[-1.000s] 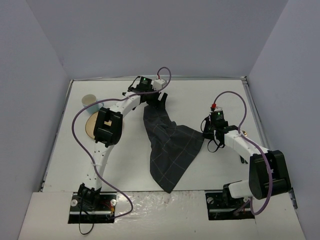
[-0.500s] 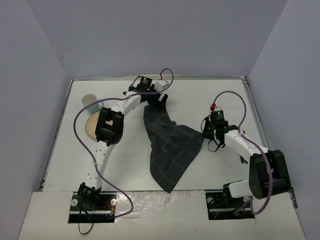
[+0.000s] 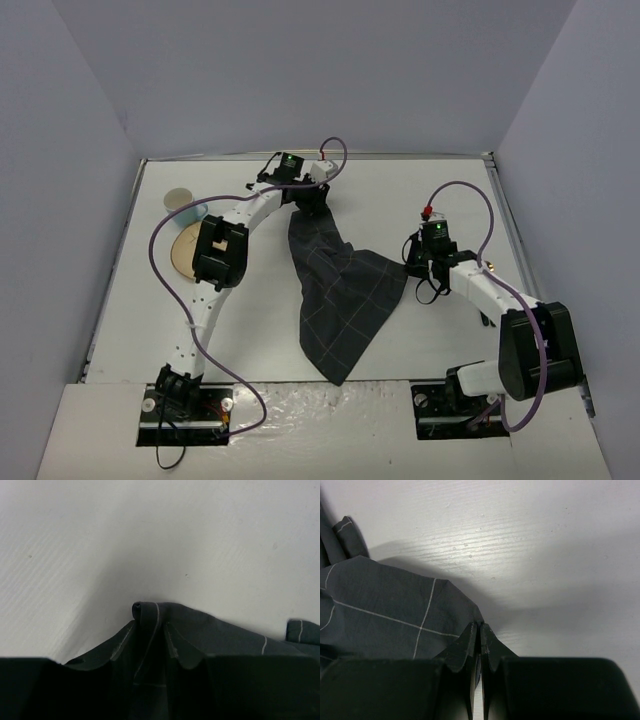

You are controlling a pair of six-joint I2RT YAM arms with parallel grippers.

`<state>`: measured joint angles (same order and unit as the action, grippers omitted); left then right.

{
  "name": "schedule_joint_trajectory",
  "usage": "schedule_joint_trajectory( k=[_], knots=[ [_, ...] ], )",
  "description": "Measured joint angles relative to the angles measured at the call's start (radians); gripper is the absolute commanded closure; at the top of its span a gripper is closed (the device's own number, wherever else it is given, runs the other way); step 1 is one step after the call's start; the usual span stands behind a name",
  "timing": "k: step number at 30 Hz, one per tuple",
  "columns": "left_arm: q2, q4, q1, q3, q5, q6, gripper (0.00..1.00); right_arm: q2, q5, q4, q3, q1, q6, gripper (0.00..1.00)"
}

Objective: Set the dinner table for one person

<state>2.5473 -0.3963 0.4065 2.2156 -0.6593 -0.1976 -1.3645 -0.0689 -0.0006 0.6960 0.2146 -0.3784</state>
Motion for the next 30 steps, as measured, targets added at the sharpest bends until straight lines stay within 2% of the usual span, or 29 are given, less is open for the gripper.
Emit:
schedule_joint_trajectory(
  k=[1,8,15,20,30],
  knots=[
    [0.007,0.002,-0.001,0.008,-0.002,0.004,1.00,0.003,0.000,0.000,0.000,0.000,-0.002,1.00],
    [0.012,0.024,-0.006,0.000,-0.004,0.039,1.00,0.015,0.000,0.001,0.000,0.000,-0.009,1.00],
    [-0.110,0.188,-0.041,-0.230,0.026,0.151,1.00,0.072,0.001,-0.022,0.014,0.000,-0.012,1.00],
    [-0.326,0.304,-0.096,-0.457,0.108,0.256,1.00,0.188,0.020,-0.079,0.088,0.000,-0.008,1.00],
    [-0.870,0.510,-0.115,-0.672,0.284,0.293,1.00,0.431,0.103,-0.150,0.313,0.000,0.036,1.00]
  ],
)
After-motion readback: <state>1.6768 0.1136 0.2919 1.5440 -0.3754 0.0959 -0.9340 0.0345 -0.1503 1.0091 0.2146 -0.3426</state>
